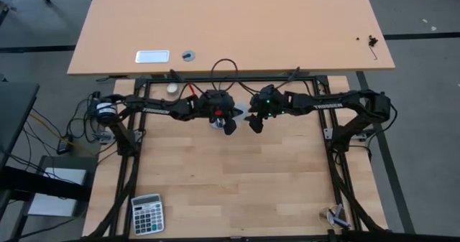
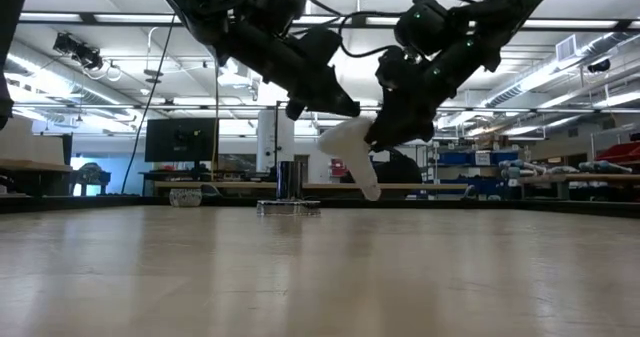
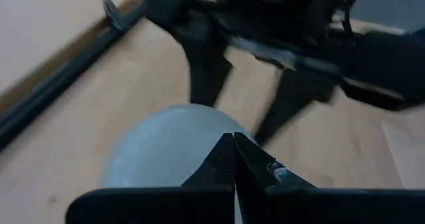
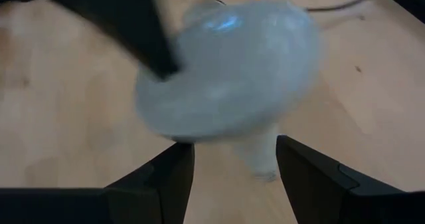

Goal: Screw lightbulb
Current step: Remove the lightbulb from the lamp, then return to Home Position

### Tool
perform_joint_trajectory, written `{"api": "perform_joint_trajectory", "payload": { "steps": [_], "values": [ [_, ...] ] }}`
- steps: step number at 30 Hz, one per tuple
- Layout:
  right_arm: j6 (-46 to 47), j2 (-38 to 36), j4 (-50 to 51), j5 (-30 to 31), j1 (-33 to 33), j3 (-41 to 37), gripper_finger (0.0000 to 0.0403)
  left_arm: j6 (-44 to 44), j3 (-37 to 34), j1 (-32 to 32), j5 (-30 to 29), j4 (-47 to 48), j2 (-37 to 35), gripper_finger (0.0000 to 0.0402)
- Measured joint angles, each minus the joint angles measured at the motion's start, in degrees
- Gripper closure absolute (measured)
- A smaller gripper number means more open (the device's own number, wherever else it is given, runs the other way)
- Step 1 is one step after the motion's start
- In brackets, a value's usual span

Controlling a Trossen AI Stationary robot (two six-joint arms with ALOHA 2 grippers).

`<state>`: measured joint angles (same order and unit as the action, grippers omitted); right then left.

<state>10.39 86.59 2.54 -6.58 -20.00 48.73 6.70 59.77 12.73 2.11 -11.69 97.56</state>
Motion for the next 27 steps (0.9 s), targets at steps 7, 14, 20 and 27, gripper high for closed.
{"api": "perform_joint_trajectory", "payload": {
  "steps": [7, 14, 20, 27],
  "values": [
    [0.55, -0.29, -1.42, 0.85, -0.81, 0.48, 0.0186, -0.02, -0.38, -0.44, 0.86, 2.96, 0.51, 0.0401],
    [-1.3, -0.07, -0.79, -0.15, -1.67, 0.22, 0.0186, 0.02, -0.23, -0.37, -0.32, 3.0, 2.03, 0.0401],
    [-2.04, -0.77, -0.36, -0.77, -1.65, 0.09, 0.0186, -1.07, -0.17, -0.52, -1.25, 2.53, 0.69, 0.0401],
    [-6.75, -6.03, 0.55, -0.8, -1.33, 0.02, 0.0192, -4.8, -0.11, -0.52, -1.44, 3.79, -3.55, 0.0401]
  ]
}}
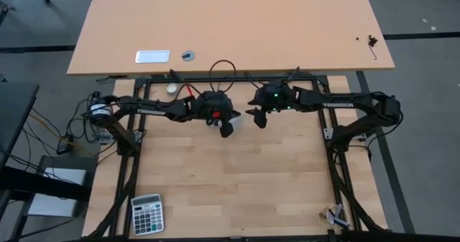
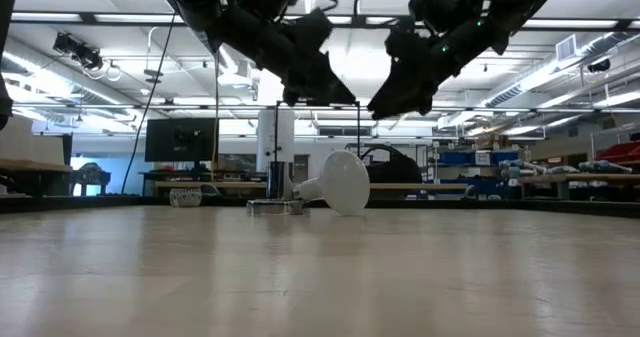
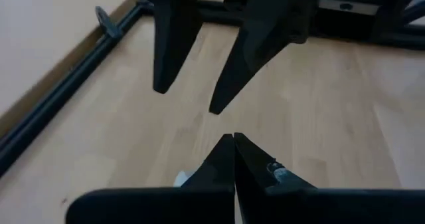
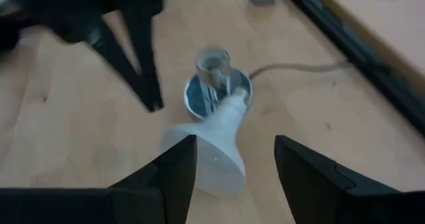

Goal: Screw lightbulb
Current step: Return to Home Position

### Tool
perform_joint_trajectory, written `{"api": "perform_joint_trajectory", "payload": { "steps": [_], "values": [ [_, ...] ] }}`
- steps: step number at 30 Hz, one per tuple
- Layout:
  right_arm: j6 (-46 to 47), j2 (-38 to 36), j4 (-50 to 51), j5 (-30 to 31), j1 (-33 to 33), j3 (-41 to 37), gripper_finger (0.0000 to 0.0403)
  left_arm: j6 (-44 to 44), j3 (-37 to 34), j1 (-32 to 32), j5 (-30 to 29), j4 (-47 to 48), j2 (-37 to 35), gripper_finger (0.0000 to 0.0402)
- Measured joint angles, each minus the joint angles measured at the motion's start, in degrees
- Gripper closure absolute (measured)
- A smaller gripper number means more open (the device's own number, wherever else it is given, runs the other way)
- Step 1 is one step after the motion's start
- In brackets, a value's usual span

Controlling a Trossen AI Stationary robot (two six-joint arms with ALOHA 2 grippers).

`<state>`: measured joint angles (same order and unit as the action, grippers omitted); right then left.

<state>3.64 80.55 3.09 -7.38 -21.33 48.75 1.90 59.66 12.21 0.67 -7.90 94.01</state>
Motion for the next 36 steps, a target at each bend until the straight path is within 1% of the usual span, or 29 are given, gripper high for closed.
{"api": "perform_joint_trajectory", "payload": {
  "steps": [2, 5, 8, 12, 13, 14, 17, 20, 24, 31, 36],
  "values": [
    [-2.87, -1.52, 0.42, -0.02, 0.63, 0.0, 0.0203, -0.25, 0.02, 0.0, 0.04, -0.01, -1.08, 0.0401],
    [-5.53, -2.75, 0.89, -0.2, 1.69, 0.0, 0.0237, -0.42, 0.02, -0.02, 0.81, -0.33, -2.19, 0.0401],
    [-6.84, -3.46, 1.21, -0.22, 2.61, 0.0, 0.029, -1.27, 0.06, -0.41, 1.57, -1.58, -2.36, 0.0401],
    [-7.47, -3.47, 1.49, -0.26, 3.67, -0.04, 0.0373, -1.69, 0.07, -0.89, 1.77, -1.9, -2.36, 0.0401],
    [-7.86, -3.47, 1.47, -0.61, 3.89, -0.04, 0.0387, -1.69, 0.07, -0.96, 1.75, -1.93, -2.36, 0.0401],
    [-8.22, -3.47, 1.61, -0.74, 4.21, -0.04, 0.0393, -1.69, 0.07, -1.02, 1.75, -1.94, -2.36, 0.0401],
    [-8.4, -3.47, 1.86, -1.29, 5.08, -0.07, 0.0388, -1.69, 0.07, -1.28, 1.73, -3.07, -2.36, 0.0401],
    [-8.73, -3.45, 3.03, -1.51, 6.09, -0.13, 0.0395, -1.82, 0.07, -1.36, 1.77, -3.56, -2.36, 0.0401],
    [-8.89, -4.78, 2.02, -1.51, 8.0, -2.4, 0.0397, -1.85, 0.07, -1.33, 1.74, -3.83, -2.36, 0.0401],
    [-5.94, -12.18, 0.53, 1.87, 12.52, -7.37, 0.04, -1.87, 0.09, -1.36, 1.75, -4.67, -2.36, 0.0401],
    [-3.97, -19.47, 0.27, 6.19, 15.25, -11.87, 0.0401, -1.89, 0.09, -1.36, 1.73, -5.75, -2.38, 0.0401]
  ]
}}
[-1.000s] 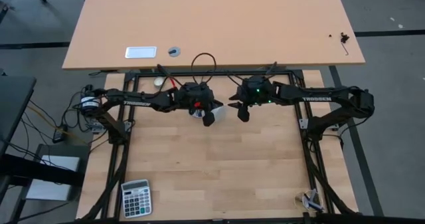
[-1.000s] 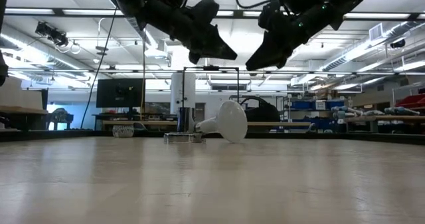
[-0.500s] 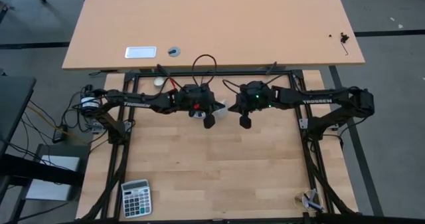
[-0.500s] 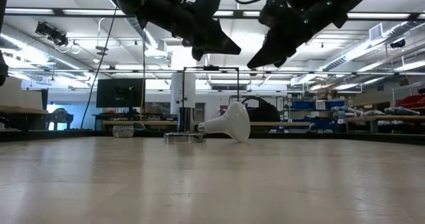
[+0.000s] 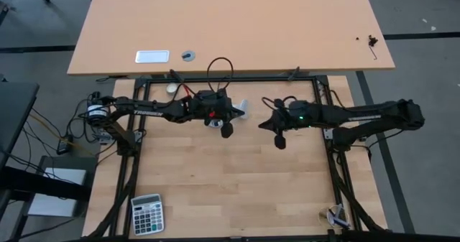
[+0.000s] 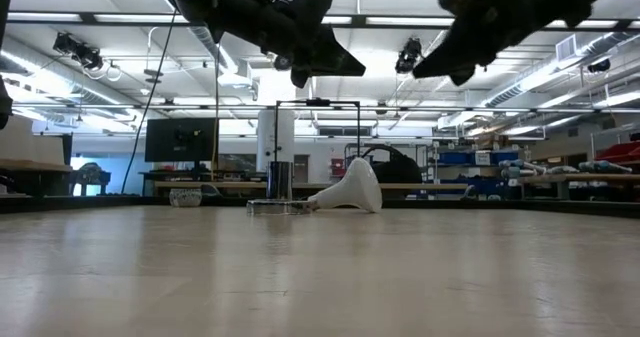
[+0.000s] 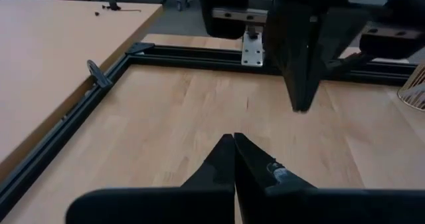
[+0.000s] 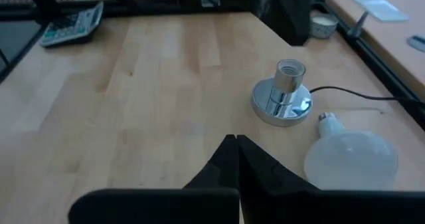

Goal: Screw lightbulb
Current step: Return to Home Position

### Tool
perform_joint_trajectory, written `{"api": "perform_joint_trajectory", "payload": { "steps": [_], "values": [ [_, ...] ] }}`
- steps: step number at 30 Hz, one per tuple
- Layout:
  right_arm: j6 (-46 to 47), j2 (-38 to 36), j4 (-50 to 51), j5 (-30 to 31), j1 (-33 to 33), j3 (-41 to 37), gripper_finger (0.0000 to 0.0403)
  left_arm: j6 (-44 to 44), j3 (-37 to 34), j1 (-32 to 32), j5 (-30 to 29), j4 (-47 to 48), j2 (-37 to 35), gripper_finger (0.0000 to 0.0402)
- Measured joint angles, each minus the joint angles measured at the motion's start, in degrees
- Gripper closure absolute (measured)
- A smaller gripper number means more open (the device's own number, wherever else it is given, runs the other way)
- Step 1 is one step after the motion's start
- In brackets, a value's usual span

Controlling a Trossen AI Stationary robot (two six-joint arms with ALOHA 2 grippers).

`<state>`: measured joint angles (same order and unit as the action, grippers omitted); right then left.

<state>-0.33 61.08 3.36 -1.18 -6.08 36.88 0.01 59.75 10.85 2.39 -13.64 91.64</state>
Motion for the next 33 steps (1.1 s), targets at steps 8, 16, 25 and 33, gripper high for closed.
{"api": "perform_joint_trajectory", "payload": {
  "steps": [8, 16, 25, 33],
  "values": [
    [3.74, -12.51, -2.83, 3.69, 3.13, -9.75, 0.0402, 0.0, 0.02, 0.02, 0.0, -0.97, -0.02, 0.0401],
    [4.89, -25.13, -3.63, 7.68, 7.43, -17.85, 0.0402, 0.0, 0.02, 0.02, 0.0, -2.87, -0.04, 0.0401],
    [4.83, -39.77, -2.42, 7.49, 9.01, -24.73, 0.0402, 0.0, 0.02, 0.02, 0.01, -3.19, -0.07, 0.0401],
    [4.67, -53.07, 4.06, 8.05, 9.04, -27.39, 0.0402, -0.22, 0.02, 0.02, 0.0, -3.22, -0.07, 0.0401]
  ]
}}
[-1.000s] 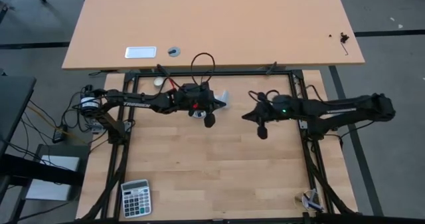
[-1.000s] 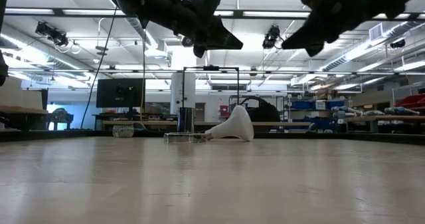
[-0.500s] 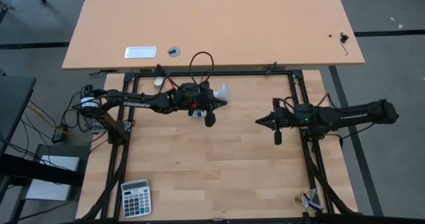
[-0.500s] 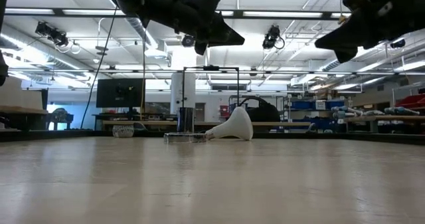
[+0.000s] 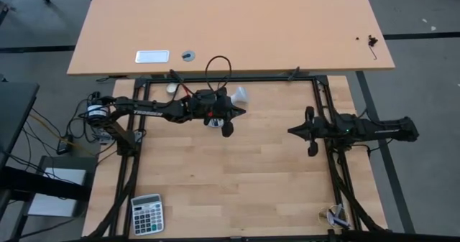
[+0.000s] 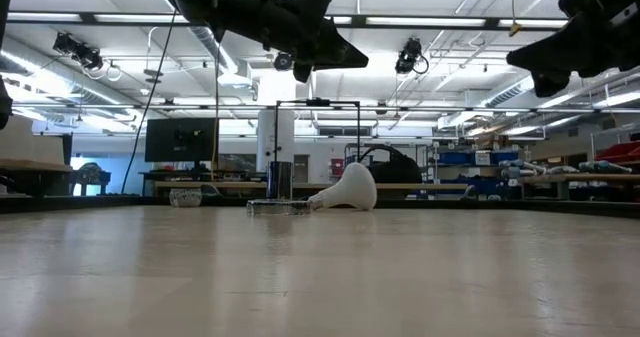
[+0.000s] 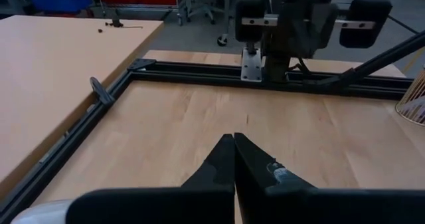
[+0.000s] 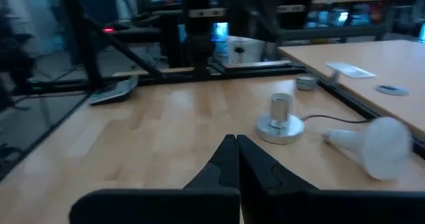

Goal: Screw lightbulb
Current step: Return to Home Position

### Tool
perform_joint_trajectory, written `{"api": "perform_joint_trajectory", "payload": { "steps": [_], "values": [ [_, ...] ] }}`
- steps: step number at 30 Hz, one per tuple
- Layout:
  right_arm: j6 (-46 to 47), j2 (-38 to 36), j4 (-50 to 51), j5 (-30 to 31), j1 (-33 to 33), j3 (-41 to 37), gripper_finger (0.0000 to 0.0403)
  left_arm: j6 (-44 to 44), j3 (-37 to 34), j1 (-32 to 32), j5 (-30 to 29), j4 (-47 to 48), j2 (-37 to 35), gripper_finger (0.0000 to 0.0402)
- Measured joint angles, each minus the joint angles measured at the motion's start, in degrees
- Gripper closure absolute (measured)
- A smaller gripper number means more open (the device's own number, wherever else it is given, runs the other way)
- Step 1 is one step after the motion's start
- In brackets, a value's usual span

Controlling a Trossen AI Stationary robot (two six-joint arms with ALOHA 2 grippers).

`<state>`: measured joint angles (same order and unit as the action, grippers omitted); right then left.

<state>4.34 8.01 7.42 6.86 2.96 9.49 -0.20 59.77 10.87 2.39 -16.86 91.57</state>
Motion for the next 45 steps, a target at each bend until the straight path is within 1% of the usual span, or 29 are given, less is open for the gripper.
{"api": "perform_joint_trajectory", "payload": {
  "steps": [3, 5, 8, 10, 13, 14, 16, 26, 32, 36, 45],
  "values": [
    [0.17, -4.94, 4.41, 3.3, -0.01, -0.45, 0.0403, -0.71, 0.0, 0.0, 0.0, 0.01, 0.0, 0.0401],
    [0.17, -7.93, 5.23, 3.87, 0.0, -1.2, 0.0403, -0.88, 0.0, 0.0, 0.0, 0.02, 0.0, 0.0401],
    [0.19, -7.67, 3.53, 3.92, 0.04, -1.61, 0.0403, -0.86, 0.0, 0.0, 0.02, 0.22, 0.0, 0.0401],
    [0.17, -7.13, -1.12, 3.52, 0.04, -3.36, 0.0403, -0.86, 0.0, -0.01, -0.02, 0.03, 0.0, 0.0401],
    [0.22, -7.73, -9.1, 1.07, 0.04, -7.81, 0.0403, -0.94, 0.0, 0.0, -0.07, -0.01, 0.0, 0.0401],
    [0.55, -7.9, -10.33, 0.93, 0.04, -9.05, 0.0403, -0.94, 0.0, 0.0, -0.2, -0.07, -0.02, 0.0401],
    [1.11, -7.23, -9.5, 0.86, 0.02, -9.13, 0.0403, -1.0, 0.0, 0.0, -0.4, 0.04, -0.02, 0.0401],
    [-2.86, -7.32, -9.92, 2.09, 0.02, -9.13, 0.0401, -2.81, 0.0, 0.0, -0.44, -0.07, -0.02, 0.0401],
    [-1.25, -6.48, -9.89, 2.06, 0.02, -9.13, 0.0397, -4.38, 0.0, -0.18, 1.3, -0.53, -0.6, 0.0401],
    [-1.13, -5.57, -9.83, 2.06, 0.02, -9.13, 0.0396, -5.28, -1.09, -0.22, 2.72, -1.46, -2.83, 0.0401],
    [-1.03, -5.28, -9.92, 2.06, 0.02, -9.13, 0.0395, -4.65, -9.85, -0.22, 2.83, -3.79, -12.76, 0.0401]
  ]
}}
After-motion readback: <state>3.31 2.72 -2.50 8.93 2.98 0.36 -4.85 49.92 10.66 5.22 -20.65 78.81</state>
